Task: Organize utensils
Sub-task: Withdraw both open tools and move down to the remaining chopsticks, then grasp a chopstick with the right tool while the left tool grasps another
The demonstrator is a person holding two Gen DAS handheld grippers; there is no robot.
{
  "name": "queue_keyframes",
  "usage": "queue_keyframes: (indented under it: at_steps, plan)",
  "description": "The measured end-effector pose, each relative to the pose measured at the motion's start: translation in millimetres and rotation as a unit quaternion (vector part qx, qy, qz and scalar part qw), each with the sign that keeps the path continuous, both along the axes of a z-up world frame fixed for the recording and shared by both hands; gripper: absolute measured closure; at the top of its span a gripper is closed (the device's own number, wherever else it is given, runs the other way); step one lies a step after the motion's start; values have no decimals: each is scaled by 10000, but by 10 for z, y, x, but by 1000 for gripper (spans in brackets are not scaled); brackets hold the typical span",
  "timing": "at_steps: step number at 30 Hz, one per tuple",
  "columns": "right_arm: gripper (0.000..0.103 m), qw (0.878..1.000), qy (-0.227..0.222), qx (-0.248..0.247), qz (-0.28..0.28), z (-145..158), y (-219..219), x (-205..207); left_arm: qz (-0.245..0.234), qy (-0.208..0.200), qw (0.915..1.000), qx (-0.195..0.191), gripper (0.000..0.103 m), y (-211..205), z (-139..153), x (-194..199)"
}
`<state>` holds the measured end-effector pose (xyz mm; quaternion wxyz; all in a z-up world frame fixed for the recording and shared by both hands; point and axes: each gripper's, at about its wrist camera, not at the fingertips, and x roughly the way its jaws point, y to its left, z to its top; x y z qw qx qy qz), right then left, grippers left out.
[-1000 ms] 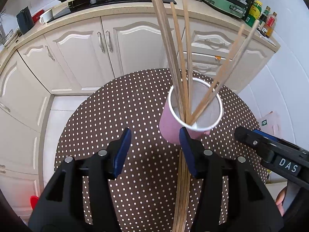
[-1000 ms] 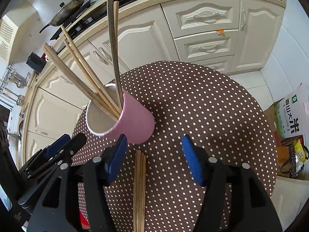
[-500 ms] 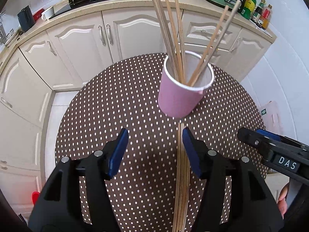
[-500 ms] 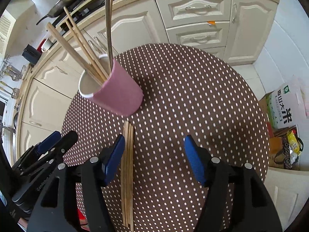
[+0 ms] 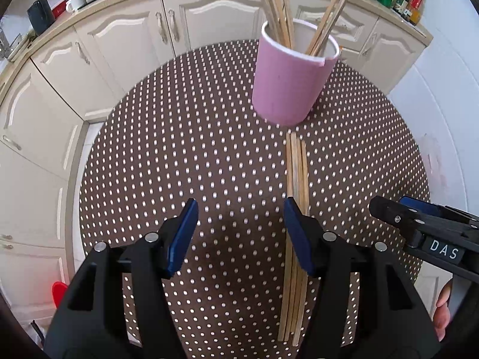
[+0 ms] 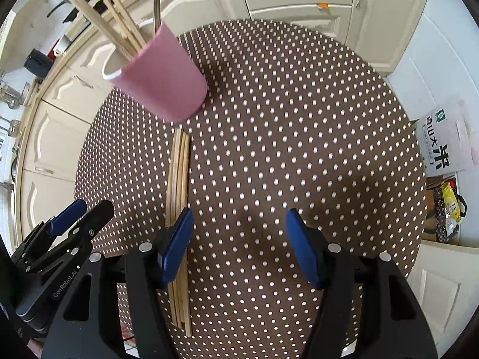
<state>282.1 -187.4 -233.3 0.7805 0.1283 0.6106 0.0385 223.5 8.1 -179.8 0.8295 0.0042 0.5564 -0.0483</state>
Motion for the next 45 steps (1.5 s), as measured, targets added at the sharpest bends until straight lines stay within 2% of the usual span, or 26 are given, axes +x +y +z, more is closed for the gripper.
queue_keyframes:
  at_steps: [18, 27, 32, 39, 45]
  plan:
    - [42, 9976, 466, -305, 406, -371, 458, -229, -147, 550, 9983, 104, 44, 14, -479, -287]
    - [41, 9957, 573, -417, 592, -520, 997, -213, -140, 662, 9976, 124, 42, 201, -583, -196]
    - [32, 9955, 565, -469, 592, -592, 1225, -177, -92, 704, 9973, 161, 41, 342, -628, -136]
    - [32, 9931, 527, -780, 696, -649, 1560, 2, -92, 745, 9971, 145, 41, 499, -680, -33]
    - [34, 9928, 594, -908, 498, -685, 1664, 31, -155, 754, 9969, 142, 41, 556, -697, 108]
